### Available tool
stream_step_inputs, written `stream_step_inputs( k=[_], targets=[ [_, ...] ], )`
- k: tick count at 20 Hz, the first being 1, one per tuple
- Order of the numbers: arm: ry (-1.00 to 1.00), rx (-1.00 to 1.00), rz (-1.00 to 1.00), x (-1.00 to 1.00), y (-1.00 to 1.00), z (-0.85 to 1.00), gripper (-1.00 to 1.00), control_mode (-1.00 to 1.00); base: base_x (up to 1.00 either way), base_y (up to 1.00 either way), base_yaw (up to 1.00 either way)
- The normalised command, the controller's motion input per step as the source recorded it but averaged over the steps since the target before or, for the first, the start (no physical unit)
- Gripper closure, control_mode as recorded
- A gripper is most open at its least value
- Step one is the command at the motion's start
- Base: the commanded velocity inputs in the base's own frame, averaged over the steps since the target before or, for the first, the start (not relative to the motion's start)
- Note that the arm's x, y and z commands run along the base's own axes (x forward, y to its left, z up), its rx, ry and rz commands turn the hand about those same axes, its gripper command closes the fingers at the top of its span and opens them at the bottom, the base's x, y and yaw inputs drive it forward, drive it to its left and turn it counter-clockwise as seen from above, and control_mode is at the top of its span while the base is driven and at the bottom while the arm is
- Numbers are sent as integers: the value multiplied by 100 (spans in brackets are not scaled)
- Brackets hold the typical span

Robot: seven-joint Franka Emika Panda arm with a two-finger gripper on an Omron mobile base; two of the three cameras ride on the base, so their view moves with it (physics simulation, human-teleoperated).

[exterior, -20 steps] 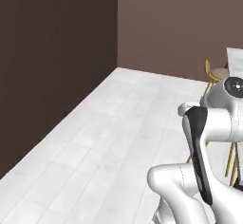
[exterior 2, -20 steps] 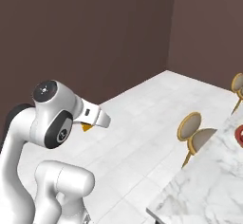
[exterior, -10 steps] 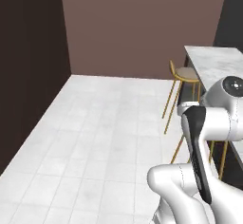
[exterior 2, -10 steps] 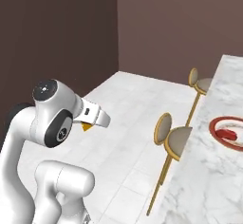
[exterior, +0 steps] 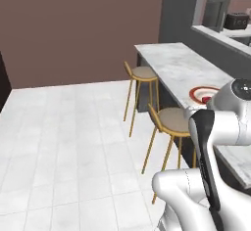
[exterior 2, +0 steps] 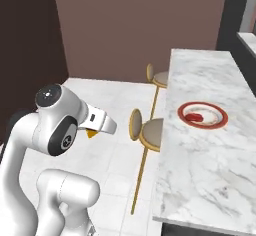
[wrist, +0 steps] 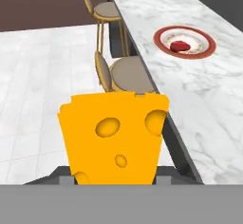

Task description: Take the cheese, steak, and corn from the fridge and place them on the plate on the dining counter to create an appetizer plate.

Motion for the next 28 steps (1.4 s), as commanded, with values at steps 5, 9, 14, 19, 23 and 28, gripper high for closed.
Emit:
stream_step_inputs(
  k=[5, 9, 14, 19, 23, 28],
  targets=[
    [0, 0, 0, 0, 0, 0, 100, 100, 0, 64, -54],
    [0, 0, 0, 0, 0, 0, 100, 100, 0, 79, -49],
    [0, 0, 0, 0, 0, 0, 100, 100, 0, 83, -46],
    [0, 0, 0, 0, 0, 0, 100, 100, 24, 72, -45],
    [0, 0, 0, 0, 0, 0, 100, 100, 58, 49, -42],
    [0, 0, 0, 0, 0, 0, 100, 100, 66, 54, -41]
  ],
)
